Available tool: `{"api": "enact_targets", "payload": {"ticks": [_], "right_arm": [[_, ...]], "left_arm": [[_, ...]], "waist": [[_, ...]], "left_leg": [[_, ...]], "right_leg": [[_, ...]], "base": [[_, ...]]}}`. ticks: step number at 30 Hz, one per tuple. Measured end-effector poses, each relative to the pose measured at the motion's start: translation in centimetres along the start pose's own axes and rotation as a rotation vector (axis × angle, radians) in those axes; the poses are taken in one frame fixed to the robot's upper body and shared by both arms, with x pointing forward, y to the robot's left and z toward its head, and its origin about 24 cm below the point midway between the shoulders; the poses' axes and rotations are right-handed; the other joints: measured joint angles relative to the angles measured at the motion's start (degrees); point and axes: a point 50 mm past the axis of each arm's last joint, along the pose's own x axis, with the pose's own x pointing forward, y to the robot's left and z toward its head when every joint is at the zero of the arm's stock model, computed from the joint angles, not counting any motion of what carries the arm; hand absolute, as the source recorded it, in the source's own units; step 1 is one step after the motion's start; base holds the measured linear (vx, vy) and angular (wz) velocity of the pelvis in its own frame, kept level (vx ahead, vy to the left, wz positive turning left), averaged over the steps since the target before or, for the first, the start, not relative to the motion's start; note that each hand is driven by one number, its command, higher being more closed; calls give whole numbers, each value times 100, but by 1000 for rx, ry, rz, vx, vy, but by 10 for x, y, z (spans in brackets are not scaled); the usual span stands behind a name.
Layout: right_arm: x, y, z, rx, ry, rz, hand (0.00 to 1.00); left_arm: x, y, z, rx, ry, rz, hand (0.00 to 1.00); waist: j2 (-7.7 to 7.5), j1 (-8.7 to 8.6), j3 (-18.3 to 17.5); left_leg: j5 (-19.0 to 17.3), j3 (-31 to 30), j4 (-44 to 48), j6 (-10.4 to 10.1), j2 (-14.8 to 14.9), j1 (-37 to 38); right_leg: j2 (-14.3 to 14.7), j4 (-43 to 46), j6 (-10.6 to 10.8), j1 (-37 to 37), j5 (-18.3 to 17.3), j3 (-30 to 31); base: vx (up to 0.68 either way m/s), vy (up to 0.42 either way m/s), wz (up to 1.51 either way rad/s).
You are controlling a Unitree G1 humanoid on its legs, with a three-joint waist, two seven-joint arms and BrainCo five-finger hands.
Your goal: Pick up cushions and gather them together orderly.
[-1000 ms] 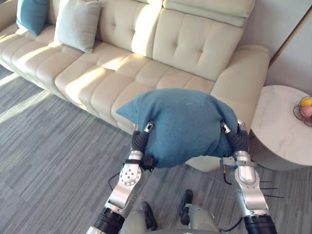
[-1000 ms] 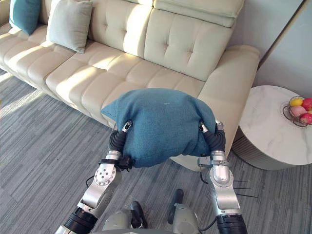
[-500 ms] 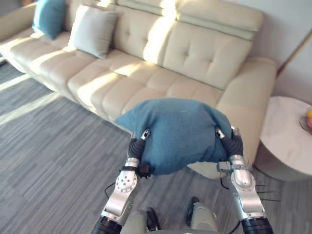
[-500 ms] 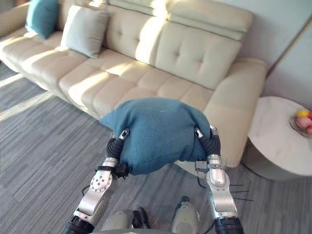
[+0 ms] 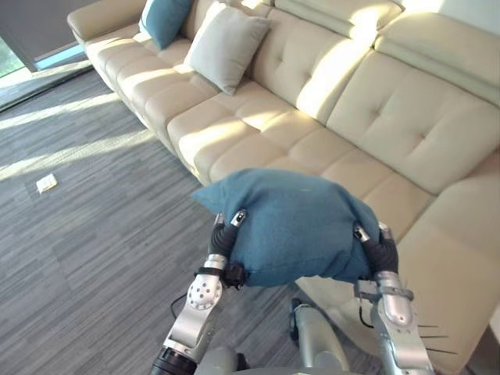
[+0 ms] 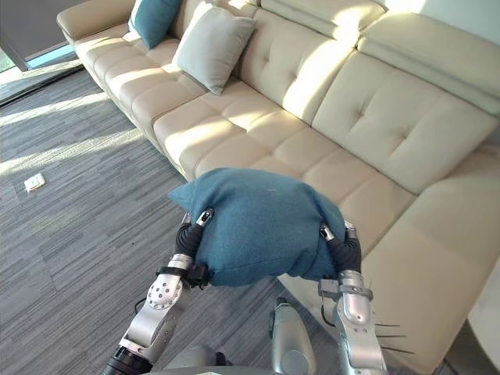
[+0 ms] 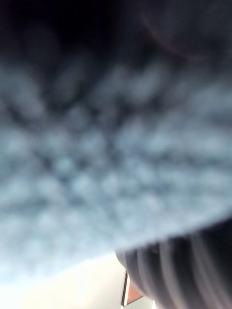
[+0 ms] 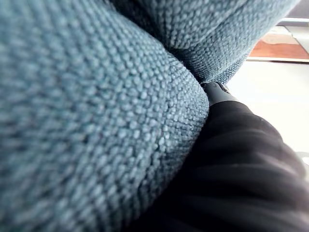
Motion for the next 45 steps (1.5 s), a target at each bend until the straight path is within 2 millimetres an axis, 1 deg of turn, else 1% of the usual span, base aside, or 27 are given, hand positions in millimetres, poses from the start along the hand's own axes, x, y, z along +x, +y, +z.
{"api": "enact_targets", "payload": {"ticks": [1,3,5,7,10,11,12,13,15,16,17,18,20,21,22,23,25,27,29,32,33,35,37,39,41,42,45], "right_arm": [[-3,-1,9,4,-37,-6,100],[-4,-4,22,12,-98,-24,100],[-1,-6,26,34,-132,-51,100],[0,-5,24,41,-124,-59,100],[3,-4,7,29,-55,-53,100],[6,-4,-1,9,-26,-38,100],[7,-4,-5,1,-9,-33,100],[6,-4,-11,-17,21,-23,100],[4,-1,-14,-9,37,-17,100],[5,1,-16,-5,42,-8,100],[6,3,-18,-2,48,7,100],[6,4,-19,-2,52,11,100],[14,10,-25,-1,69,26,100],[17,11,-27,0,74,30,100],[22,14,-31,1,84,38,100],[26,19,-33,3,93,51,100],[28,25,-35,7,98,74,100],[28,25,-36,7,100,87,100],[19,17,-43,-5,136,67,100],[14,12,-46,-22,155,65,100],[14,11,-46,-30,155,69,100],[14,13,-45,-20,152,66,100],[16,13,-43,-16,141,62,100],[17,12,-42,-16,136,59,100],[17,12,-42,-20,136,60,100],[18,11,-42,-26,134,63,100],[17,14,-43,-16,143,65,100]], "left_arm": [[0,-2,5,-8,-21,-4,100],[2,-8,14,-34,-68,-22,100],[5,-13,18,-54,-89,-38,100],[4,-13,15,-58,-79,-34,100],[2,-11,3,-49,-28,-21,100],[1,-10,-3,-44,-2,-14,100],[0,-8,-6,-39,13,-10,100],[-2,-6,-13,-35,43,1,100],[-4,-4,-16,-32,58,11,100],[-5,1,-19,-24,74,28,100],[-6,4,-21,-11,83,34,100],[-6,6,-21,-5,83,35,100],[-4,8,-18,26,70,45,100],[-2,9,-17,34,66,46,100],[-2,11,-16,41,62,52,100],[-2,14,-16,47,61,63,100],[-1,21,-14,65,55,83,100],[0,23,-13,83,49,79,100],[0,18,-18,92,70,56,100],[-3,16,-27,83,112,52,100],[-4,16,-29,83,118,54,100],[-4,17,-28,84,116,56,100],[-3,16,-28,82,115,53,100],[-4,15,-29,78,118,53,100],[-5,14,-30,71,123,56,100],[-7,14,-32,70,130,58,100],[-13,17,-38,74,161,66,100]], "waist": [[-48,18,-26],[-33,5,-91],[-30,55,-93],[-47,180,-83],[-40,222,-81],[70,227,-112],[132,252,-149],[104,244,-147],[26,46,-131],[-29,93,-137],[-44,109,-138],[-47,105,-137],[-52,59,-133],[-56,19,-129],[-58,15,-125],[-58,19,-124],[-64,10,-124],[-51,-25,-126],[-66,-77,-115],[33,-16,-65],[97,42,-77],[33,39,-103],[1,58,-121],[20,73,-144],[63,163,-169],[111,189,-183],[-22,170,-270]], "left_leg": [[575,301,504,55,352,-85],[356,598,740,165,699,-325],[-91,624,194,213,746,-574],[-208,504,-638,107,705,-633],[21,-608,-2395,-279,193,-762],[278,-967,-2967,-612,60,-707],[440,-998,-2930,-729,1,-655],[363,-918,-2691,-563,-128,-666],[165,-575,-2303,-383,-153,-811],[58,-323,-2049,-311,-174,-801],[9,-243,-1959,-234,-206,-746],[-32,-174,-1979,-200,-224,-680],[-179,244,-2235,-107,-295,-372],[-187,404,-2323,-93,-316,-272],[-186,708,-2595,-90,-382,-1],[-184,893,-2859,-87,-446,237],[-191,1110,-3183,-81,-556,495],[-195,1129,-3229,-82,-589,461],[-191,1024,-2879,-92,-466,434],[-160,729,-1629,-119,-27,228],[22,578,-1109,-130,165,88],[432,396,-878,-14,168,-143],[160,324,-1141,51,128,-214],[-90,87,-2182,-86,31,-211],[74,-181,-3101,-299,-112,-115],[512,-255,-3509,-490,-124,-18],[555,-124,-3554,-502,-357,101]], "right_leg": [[32,-180,-86,272,-94,66],[60,-388,-71,403,-181,244],[65,-505,-69,446,-267,603],[64,-552,9,537,-316,960],[29,-564,253,549,-456,1594],[97,-554,416,454,-506,1886],[133,-557,506,431,-514,2052],[63,-721,609,442,-451,2366],[-103,-871,888,399,-295,2572],[-155,-936,1075,289,-141,2700],[-231,-984,1129,247,-3,2703],[-263,-968,1141,193,78,2632],[-478,-689,948,-167,320,1581],[-617,-607,826,-264,397,1030],[-852,-533,504,-360,548,20],[-962,-571,330,-346,644,-598],[-1038,-811,166,-319,731,-1279],[-1009,-980,144,-333,788,-1271],[-986,-790,168,-259,567,-1314],[-920,-589,153,33,254,-1314],[-803,-616,165,154,164,-1241],[-786,-890,113,286,201,-1148],[-703,-1136,72,287,262,-965],[-665,-1307,21,294,380,-815],[-616,-1364,134,268,473,-732],[-565,-1345,221,252,513,-673],[-706,-1478,491,271,695,-462]], "base": [[289,-96,-32],[253,-32,-36],[191,84,-63],[147,169,-85],[133,320,-114],[80,338,-122],[133,427,-157],[190,463,-115],[203,438,-95],[156,380,-132],[153,392,-140],[124,320,-144],[72,198,-112],[35,138,-98],[31,123,-117],[30,109,-119],[14,40,-102],[39,-31,-50],[82,-98,8],[42,-77,-8],[31,-35,-25],[50,-71,-8],[52,-68,-7],[81,11,-21],[63,91,-38],[107,169,-53],[125,156,-28]]}}
